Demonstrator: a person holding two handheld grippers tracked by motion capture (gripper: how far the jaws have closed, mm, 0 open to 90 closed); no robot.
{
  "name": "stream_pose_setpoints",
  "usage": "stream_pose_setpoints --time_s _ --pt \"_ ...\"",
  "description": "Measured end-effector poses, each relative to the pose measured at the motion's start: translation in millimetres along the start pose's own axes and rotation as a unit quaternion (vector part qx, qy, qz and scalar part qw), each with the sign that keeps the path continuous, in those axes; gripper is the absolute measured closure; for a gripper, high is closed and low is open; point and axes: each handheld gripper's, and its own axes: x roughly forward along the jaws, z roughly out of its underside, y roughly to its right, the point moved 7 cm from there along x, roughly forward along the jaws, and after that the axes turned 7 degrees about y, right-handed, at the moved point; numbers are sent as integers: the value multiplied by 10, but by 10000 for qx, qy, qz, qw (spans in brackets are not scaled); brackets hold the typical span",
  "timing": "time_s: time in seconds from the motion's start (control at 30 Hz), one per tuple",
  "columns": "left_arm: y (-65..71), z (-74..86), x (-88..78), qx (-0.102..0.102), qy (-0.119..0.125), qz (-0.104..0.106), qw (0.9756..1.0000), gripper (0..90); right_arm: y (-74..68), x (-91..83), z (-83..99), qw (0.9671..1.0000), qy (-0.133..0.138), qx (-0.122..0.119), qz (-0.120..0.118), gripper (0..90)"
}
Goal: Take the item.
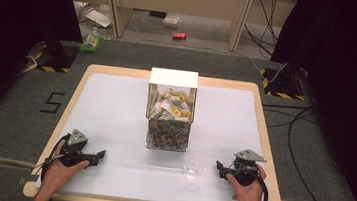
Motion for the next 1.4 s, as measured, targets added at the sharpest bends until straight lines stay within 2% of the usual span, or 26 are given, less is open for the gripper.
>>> stream_pose_setpoints --time_s 0.6,0.8,1.23,1.4 --pt "0 0 0 -1 2 1 10000 134 -4 -32 -60 9998 202 -13 23 207" --pt "0 0 0 0 -1 1 10000 134 12 -88 -136 9992 378 14 96 209" --pt "0 0 0 0 -1 2 10000 134 -15 -254 -560 9956 938 -52 28 255" --pt "0 0 0 1 -1 2 10000 134 -61 -331 -758 9929 1183 -98 11 261"
